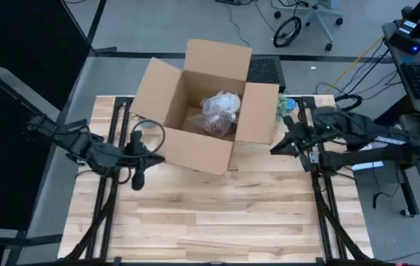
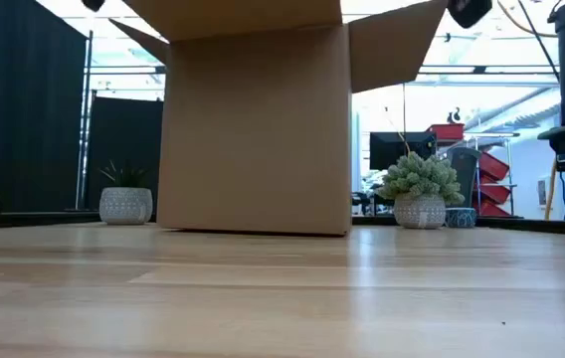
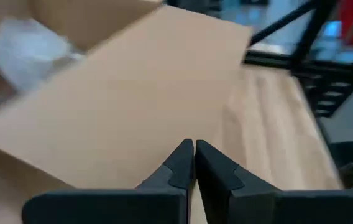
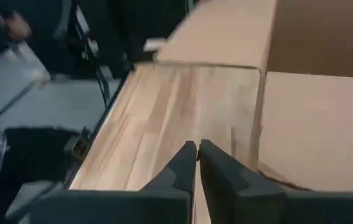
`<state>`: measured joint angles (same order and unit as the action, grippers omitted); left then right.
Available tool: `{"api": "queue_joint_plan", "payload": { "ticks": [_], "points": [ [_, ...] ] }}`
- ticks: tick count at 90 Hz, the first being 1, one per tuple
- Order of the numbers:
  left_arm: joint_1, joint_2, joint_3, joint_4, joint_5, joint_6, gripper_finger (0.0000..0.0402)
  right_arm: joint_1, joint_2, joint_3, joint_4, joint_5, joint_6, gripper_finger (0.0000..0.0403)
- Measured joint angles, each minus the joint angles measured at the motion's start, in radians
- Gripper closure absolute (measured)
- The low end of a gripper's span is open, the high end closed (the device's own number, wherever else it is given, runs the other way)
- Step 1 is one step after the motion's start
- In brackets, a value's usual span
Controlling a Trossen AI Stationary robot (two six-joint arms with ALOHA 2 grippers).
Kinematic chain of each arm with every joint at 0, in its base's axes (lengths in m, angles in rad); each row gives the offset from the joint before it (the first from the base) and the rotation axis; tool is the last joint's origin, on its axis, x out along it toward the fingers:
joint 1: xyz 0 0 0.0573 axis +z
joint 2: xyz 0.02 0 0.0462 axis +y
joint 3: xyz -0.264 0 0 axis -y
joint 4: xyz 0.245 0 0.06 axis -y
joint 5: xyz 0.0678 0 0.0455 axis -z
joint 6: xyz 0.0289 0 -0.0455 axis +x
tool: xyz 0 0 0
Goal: Wrap mug
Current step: Return to Home Position
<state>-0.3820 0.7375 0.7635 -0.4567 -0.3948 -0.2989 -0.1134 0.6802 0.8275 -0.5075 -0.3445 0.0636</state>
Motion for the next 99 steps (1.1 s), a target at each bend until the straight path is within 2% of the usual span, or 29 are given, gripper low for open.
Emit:
{"api": "queue_joint_plan", "payload": {
  "ticks": [10,17,28,33,44,55,69,83,99],
  "points": [
    [0.045,-0.094,-0.149,0.11,0.033,0.017,0.0396,-0.01,-0.073,-0.15,0.097,-0.029,-0.023,0.0401],
    [0.075,-0.181,-0.215,0.129,0.038,0.014,0.0396,-0.018,-0.106,-0.232,0.134,-0.026,-0.046,0.0401],
    [0.111,-0.257,-0.251,0.044,-0.142,-0.028,0.0396,-0.035,-0.12,-0.287,0.135,0.026,-0.01,0.0399],
    [0.117,-0.275,-0.254,0.031,-0.168,-0.084,0.0396,-0.037,-0.118,-0.295,0.123,0.028,0.052,0.04],
    [0.117,-0.286,-0.254,0.04,-0.166,-0.125,0.0396,-0.034,-0.117,-0.321,0.194,0.024,0.178,0.0401],
    [0.118,-0.284,-0.291,0.065,-0.126,-0.044,0.0395,-0.026,-0.152,-0.377,0.222,-0.027,0.089,0.0401],
    [0.116,-0.321,-0.389,0.227,-0.085,-0.005,0.0395,-0.023,-0.264,-0.492,0.389,-0.026,0.097,0.0401],
    [0.127,-0.373,-0.501,0.405,-0.082,0.018,0.0395,-0.024,-0.373,-0.619,0.558,0.074,0.139,0.0401],
    [0.127,-0.433,-0.579,0.461,-0.082,0.018,0.0395,-0.023,-0.445,-0.712,0.618,0.173,0.142,0.0401]
  ]
}}
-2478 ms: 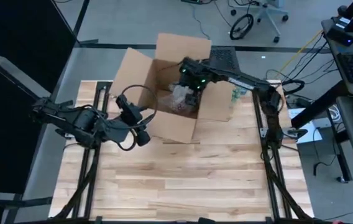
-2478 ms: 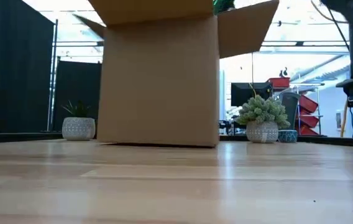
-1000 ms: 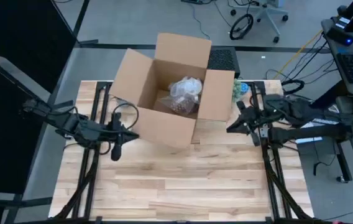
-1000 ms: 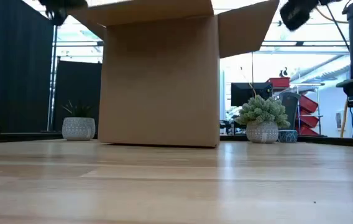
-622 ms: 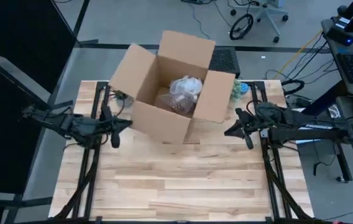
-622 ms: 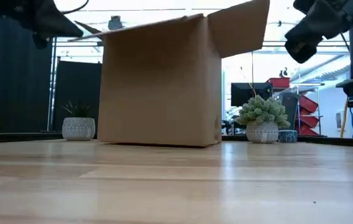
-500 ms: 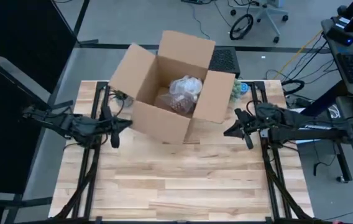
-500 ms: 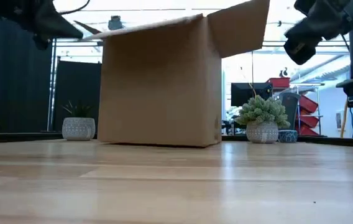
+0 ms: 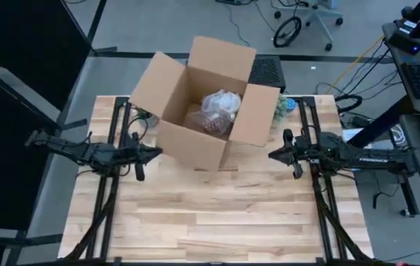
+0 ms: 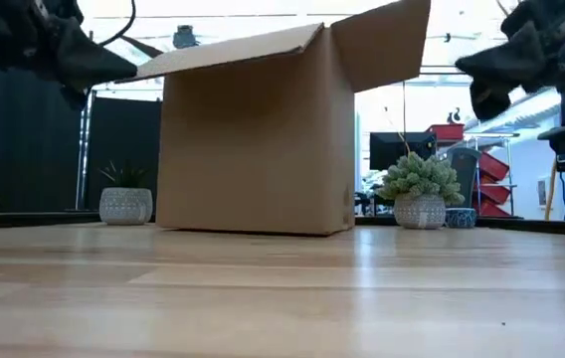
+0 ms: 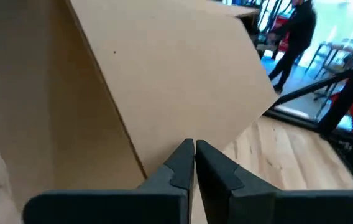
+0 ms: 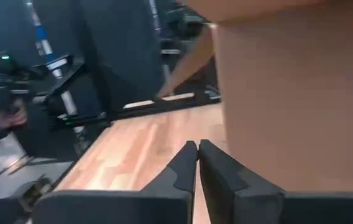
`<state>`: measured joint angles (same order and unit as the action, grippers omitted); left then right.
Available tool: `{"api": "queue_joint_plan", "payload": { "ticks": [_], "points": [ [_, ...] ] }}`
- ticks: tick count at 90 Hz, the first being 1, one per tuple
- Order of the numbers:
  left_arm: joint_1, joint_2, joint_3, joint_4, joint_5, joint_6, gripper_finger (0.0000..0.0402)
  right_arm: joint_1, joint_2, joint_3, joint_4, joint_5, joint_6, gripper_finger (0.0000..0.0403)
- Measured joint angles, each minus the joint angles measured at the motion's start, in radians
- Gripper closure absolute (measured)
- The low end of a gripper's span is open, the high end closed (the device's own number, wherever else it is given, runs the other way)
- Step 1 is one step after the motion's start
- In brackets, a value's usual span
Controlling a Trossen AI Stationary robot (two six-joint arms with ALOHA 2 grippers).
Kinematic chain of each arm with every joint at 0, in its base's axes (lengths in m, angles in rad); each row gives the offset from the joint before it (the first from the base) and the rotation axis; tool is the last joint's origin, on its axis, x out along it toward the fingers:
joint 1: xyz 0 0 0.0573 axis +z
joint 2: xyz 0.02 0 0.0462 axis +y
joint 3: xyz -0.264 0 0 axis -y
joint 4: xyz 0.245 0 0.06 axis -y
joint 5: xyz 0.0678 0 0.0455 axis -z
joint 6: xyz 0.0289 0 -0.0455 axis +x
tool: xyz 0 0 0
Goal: Wrap mug
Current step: Return to Home Position
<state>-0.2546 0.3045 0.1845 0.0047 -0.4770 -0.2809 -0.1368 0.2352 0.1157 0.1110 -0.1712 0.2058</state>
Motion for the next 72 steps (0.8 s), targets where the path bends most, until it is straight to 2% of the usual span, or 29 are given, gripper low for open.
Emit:
{"api": "queue_joint_plan", "payload": {
  "ticks": [22,36,47,59,72],
  "points": [
    [0.0,-0.066,-0.052,0.023,0.017,0.053,0.0395,0.001,-0.083,-0.104,0.043,0.043,0.019,0.0401],
    [0.001,-0.119,-0.104,0.04,0.15,0.06,0.0395,0.001,-0.098,-0.102,0.045,0.042,-0.009,0.0401],
    [0.003,-0.148,-0.174,0.115,0.177,0.052,0.0395,0.001,-0.097,-0.102,0.039,0.042,-0.017,0.0401],
    [0.038,-0.169,-0.176,0.069,0.176,0.055,0.0395,0.001,-0.098,-0.102,0.042,0.039,-0.041,0.0401],
    [0.11,-0.199,-0.176,0.031,0.306,0.065,0.0395,0.001,-0.098,-0.102,0.041,0.038,-0.062,0.0401]
  ]
}}
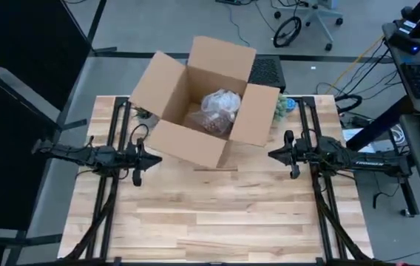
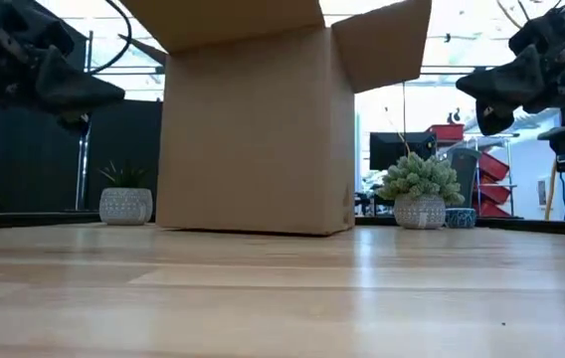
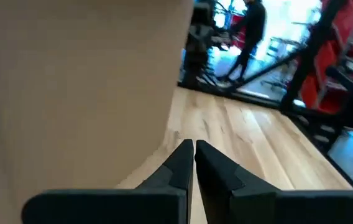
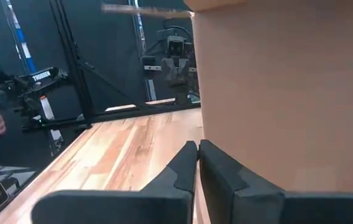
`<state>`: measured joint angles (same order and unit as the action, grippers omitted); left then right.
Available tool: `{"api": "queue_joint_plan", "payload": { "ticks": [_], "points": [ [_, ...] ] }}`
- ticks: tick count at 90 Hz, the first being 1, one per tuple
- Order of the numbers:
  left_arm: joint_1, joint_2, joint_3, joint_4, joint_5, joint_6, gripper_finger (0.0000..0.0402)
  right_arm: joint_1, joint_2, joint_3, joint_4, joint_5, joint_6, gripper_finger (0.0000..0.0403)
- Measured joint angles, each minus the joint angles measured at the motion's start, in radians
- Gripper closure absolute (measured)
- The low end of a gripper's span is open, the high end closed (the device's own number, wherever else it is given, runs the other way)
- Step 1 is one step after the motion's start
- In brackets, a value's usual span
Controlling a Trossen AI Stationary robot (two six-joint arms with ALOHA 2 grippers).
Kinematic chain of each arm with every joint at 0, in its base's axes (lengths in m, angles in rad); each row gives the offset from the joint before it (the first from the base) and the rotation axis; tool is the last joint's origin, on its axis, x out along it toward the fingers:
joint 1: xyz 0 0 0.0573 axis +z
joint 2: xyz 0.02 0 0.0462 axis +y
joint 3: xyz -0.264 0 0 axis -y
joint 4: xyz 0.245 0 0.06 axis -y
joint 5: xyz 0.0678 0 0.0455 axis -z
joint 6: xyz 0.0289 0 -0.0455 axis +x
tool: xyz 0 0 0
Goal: Wrap mug
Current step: Return to Home Position
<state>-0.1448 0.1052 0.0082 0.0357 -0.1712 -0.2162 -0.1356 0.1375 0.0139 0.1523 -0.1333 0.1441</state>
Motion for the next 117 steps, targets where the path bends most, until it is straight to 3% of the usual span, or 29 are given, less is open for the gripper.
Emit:
{"api": "queue_joint_plan", "payload": {
  "ticks": [31,117],
  "points": [
    [0.175,-0.002,0.0,-0.002,0.01,0.023,0.0395,0.0,0.0,0.0,-0.038,0.0,-0.053,0.0401],
    [0.178,0.002,0.0,-0.001,0.01,0.015,0.0395,0.0,0.002,0.0,-0.052,0.0,-0.018,0.0401]
  ]
}}
